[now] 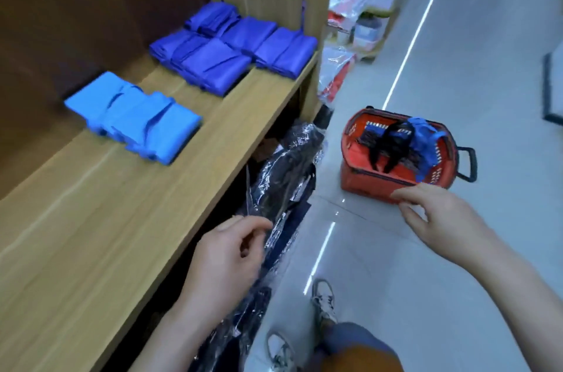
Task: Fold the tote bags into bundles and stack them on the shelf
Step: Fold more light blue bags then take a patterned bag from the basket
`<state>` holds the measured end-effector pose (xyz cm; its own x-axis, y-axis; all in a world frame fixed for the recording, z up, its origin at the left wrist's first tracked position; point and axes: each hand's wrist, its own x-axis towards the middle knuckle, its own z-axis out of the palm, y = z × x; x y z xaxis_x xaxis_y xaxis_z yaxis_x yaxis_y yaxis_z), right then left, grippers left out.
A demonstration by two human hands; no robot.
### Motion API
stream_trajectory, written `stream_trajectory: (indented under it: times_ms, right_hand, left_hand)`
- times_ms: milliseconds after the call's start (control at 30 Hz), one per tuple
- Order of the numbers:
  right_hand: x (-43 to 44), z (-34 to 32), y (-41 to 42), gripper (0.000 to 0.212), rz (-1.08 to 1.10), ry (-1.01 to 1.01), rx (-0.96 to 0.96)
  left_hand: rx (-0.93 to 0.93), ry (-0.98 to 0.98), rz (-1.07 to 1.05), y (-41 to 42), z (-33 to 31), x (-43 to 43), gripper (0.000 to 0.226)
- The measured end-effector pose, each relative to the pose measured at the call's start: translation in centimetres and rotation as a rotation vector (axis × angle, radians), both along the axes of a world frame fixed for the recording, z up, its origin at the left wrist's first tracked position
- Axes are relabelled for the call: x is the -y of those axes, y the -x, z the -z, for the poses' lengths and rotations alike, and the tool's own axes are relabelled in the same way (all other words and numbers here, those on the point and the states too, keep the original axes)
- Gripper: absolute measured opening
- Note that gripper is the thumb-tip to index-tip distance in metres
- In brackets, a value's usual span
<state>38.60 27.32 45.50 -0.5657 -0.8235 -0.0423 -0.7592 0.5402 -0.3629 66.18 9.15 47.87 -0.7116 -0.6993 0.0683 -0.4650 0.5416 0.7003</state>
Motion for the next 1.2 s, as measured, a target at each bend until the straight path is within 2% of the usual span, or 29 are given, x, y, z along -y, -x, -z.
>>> stream_trajectory:
  times_ms: [133, 233, 367, 533, 667, 767, 933, 1200]
  right_hand:
    - [-6.5, 1.9, 2.8, 0.028, 0.268, 0.040, 0.172]
    - [-10.2, 3.5, 5.5, 0.021, 0.520, 0.168, 0.427]
    - [-14.0, 4.4, 10.2, 0.025, 0.766, 0.395, 0.664]
    - [-17.4, 5.3, 17.8, 0.018, 0.969, 0.537, 0.734]
    - [-19.0, 6.4, 23.5, 0.018, 1.064, 0.578, 0.763]
    - [-18.9, 7.7, 27.3, 0.020, 1.115, 0.567, 0.793]
    - [-16.1, 11.3, 33.4, 0.023, 1.143, 0.506, 0.855]
    - [-9.2, 19.6, 44.2, 0.017, 1.074, 0.279, 0.872]
  left_hand:
    - [0.054, -0.084, 0.078, 5.2, 1.9, -1.4, 0.021]
    - [0.105, -0.130, 0.152, 9.9, 3.3, -2.6, 0.021]
    - [0.135, -0.203, 0.193, 17.4, 4.9, -4.7, 0.029]
    - [0.165, -0.271, 0.216, 27.7, 7.2, -6.9, 0.032]
    - [0.166, -0.293, 0.220, 35.6, 8.7, -7.6, 0.028]
    - [0.231, -0.295, 0.244, 41.3, 10.6, -7.1, 0.021]
    - [0.321, -0.286, 0.275, 50.3, 14.7, -5.3, 0.024]
    - [0.432, -0.334, 0.405, 66.9, 24.8, -2.3, 0.020]
